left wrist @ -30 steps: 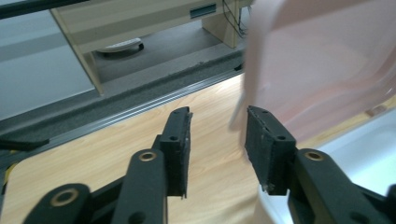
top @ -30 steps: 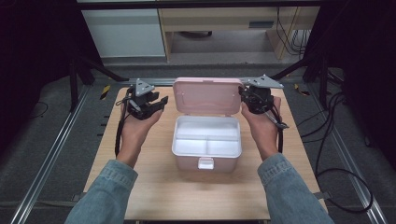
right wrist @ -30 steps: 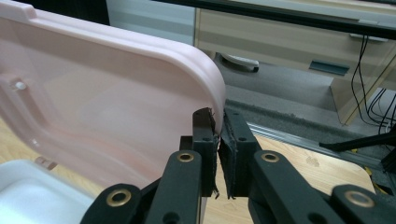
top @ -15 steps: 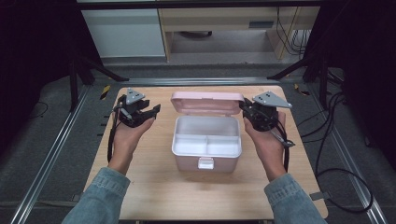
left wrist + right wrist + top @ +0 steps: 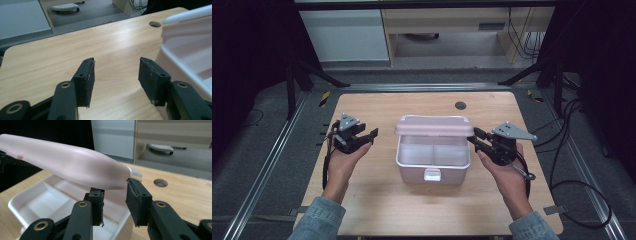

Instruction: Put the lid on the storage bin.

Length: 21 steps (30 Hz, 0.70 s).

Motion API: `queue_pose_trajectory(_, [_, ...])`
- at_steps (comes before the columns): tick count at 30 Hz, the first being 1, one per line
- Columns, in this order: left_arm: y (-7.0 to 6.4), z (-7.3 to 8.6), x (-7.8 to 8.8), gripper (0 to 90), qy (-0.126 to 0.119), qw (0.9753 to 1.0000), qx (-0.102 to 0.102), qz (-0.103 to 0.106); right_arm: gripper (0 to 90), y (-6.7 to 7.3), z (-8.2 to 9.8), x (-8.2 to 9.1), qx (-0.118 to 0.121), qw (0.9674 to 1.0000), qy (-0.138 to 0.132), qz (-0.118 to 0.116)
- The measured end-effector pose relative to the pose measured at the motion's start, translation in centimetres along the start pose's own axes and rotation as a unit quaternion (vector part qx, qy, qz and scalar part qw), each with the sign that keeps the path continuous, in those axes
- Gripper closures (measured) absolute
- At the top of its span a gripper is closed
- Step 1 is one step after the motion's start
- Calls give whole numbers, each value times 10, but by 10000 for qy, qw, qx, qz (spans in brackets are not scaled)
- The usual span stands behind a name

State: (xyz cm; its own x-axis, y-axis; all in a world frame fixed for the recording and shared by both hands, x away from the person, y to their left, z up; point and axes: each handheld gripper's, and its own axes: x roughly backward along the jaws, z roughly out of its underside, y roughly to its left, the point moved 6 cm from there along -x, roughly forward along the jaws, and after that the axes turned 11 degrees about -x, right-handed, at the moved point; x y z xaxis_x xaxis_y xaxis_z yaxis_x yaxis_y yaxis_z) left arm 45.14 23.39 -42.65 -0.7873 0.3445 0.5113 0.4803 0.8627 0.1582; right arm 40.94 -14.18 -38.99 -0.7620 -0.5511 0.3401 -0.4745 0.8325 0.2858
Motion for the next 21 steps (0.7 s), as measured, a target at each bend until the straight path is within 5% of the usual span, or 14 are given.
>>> queue_pose_trajectory(5, [7, 10, 2, 373, 69, 9999, 41, -89, 626, -8, 18, 6, -71, 9998, 190, -10])
queue_pose_trajectory(9, [15, 12, 7, 278, 94, 9997, 79, -209, 594, -18, 26, 17, 20, 9996, 217, 199])
queue_pose_trajectory(15, [26, 20, 6, 166, 253, 9991, 117, -313, 456, -54, 33, 29, -47, 9975, 246, 653])
queue_pose_trajectory(21, [34, 46, -9, 93, 598, 9975, 204, -326, 252, -98, 42, 10, -234, 9924, 329, 1162])
